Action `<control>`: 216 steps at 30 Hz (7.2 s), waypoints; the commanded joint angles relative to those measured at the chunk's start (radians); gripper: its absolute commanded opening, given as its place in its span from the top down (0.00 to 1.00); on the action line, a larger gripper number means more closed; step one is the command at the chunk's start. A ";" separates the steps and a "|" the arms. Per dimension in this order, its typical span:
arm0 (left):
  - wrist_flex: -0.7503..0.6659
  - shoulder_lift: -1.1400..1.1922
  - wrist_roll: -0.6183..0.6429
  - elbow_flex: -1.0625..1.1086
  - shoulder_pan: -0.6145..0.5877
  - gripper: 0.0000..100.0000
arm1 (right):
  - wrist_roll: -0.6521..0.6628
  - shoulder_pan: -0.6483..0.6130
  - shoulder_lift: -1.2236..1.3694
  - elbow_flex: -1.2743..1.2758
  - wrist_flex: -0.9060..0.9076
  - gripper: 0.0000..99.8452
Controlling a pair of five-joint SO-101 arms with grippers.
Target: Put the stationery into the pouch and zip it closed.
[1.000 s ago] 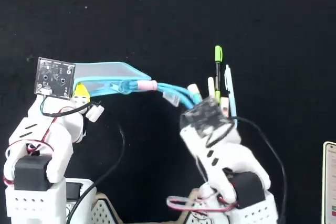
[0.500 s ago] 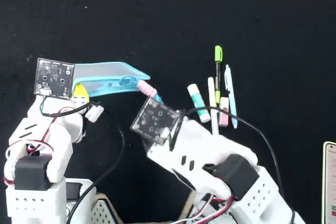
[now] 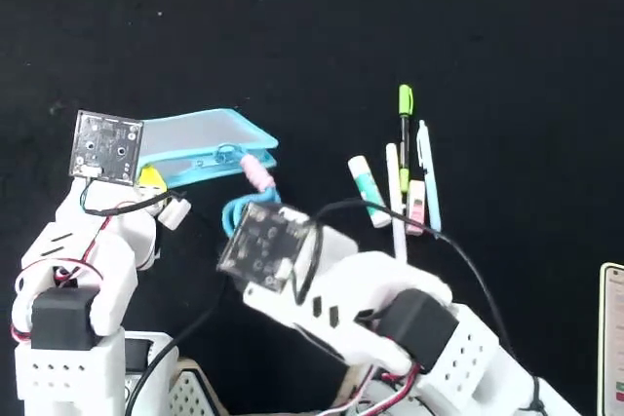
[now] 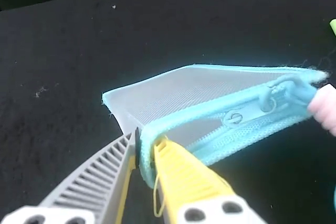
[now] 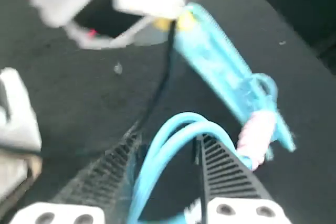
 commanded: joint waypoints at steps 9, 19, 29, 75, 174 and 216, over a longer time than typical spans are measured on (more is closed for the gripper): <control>0.009 -0.002 0.008 -0.021 -0.005 0.97 | 0.054 0.270 0.005 -0.252 0.376 0.85; 0.020 -0.002 0.008 -0.022 -0.045 0.97 | -0.043 0.273 0.061 -0.432 0.586 0.76; 0.023 -0.002 0.046 -0.016 -0.047 0.97 | -0.210 0.126 0.288 -0.289 0.218 0.76; 0.041 -0.002 0.049 -0.016 -0.047 0.97 | -0.396 0.084 0.344 0.378 -0.977 0.92; 0.465 0.700 -0.028 -0.788 0.048 0.97 | -0.034 0.500 0.151 -0.657 0.554 0.80; 0.064 0.006 0.072 -0.087 0.041 0.97 | -0.192 0.749 0.160 0.143 -0.080 0.81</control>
